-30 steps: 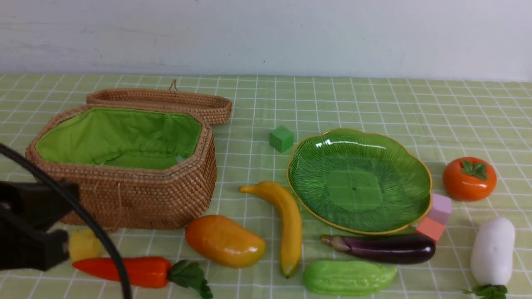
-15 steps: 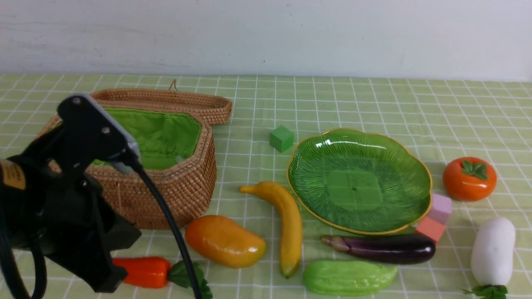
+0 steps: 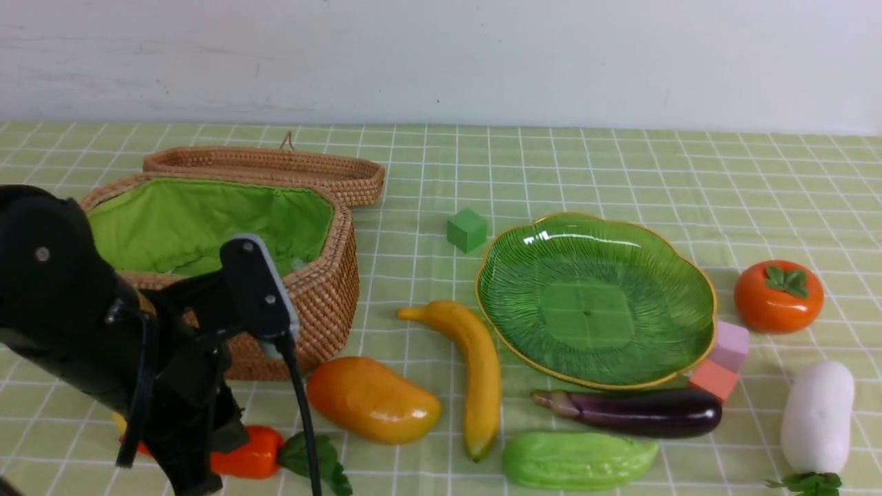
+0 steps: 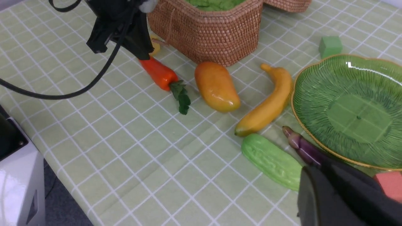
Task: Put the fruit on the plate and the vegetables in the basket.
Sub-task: Use the left arm to grab a carrot and put it into the left basket
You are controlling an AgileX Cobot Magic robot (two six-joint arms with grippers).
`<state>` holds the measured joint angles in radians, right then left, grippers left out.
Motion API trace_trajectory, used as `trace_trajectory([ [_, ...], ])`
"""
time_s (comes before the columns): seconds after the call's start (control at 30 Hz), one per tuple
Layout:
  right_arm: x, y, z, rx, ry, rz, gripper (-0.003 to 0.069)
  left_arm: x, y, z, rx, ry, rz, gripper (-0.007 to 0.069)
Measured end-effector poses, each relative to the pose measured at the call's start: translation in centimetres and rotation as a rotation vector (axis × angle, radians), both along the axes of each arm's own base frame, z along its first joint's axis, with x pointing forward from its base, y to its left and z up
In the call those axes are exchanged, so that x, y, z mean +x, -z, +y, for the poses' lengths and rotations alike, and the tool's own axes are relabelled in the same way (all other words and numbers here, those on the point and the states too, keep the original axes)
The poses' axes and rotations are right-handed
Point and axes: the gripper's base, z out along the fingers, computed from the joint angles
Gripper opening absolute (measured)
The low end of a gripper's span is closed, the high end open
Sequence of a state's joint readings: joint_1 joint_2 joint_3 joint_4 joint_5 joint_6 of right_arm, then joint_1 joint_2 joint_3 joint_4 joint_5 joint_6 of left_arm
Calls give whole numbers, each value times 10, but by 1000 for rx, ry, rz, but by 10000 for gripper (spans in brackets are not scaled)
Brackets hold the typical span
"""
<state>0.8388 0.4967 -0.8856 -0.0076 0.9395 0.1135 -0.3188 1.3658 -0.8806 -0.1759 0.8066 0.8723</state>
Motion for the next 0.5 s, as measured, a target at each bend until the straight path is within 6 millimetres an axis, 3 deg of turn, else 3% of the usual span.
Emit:
trace_trajectory([
  [0.1, 0, 1, 0, -10, 1, 2, 18, 8, 15, 0, 57, 39, 39, 413],
  [0.13, 0, 1, 0, -11, 0, 1, 19, 8, 16, 0, 60, 42, 41, 424],
  [0.23, 0, 1, 0, -24, -10, -13, 22, 16, 28, 2, 135, 114, 39, 577],
  [0.37, 0, 1, 0, -26, -11, -16, 25, 24, 37, 2, 185, 188, 13, 610],
  [0.5, 0, 1, 0, -26, -12, -16, 30, 30, 47, 0, 213, 256, 6, 557],
])
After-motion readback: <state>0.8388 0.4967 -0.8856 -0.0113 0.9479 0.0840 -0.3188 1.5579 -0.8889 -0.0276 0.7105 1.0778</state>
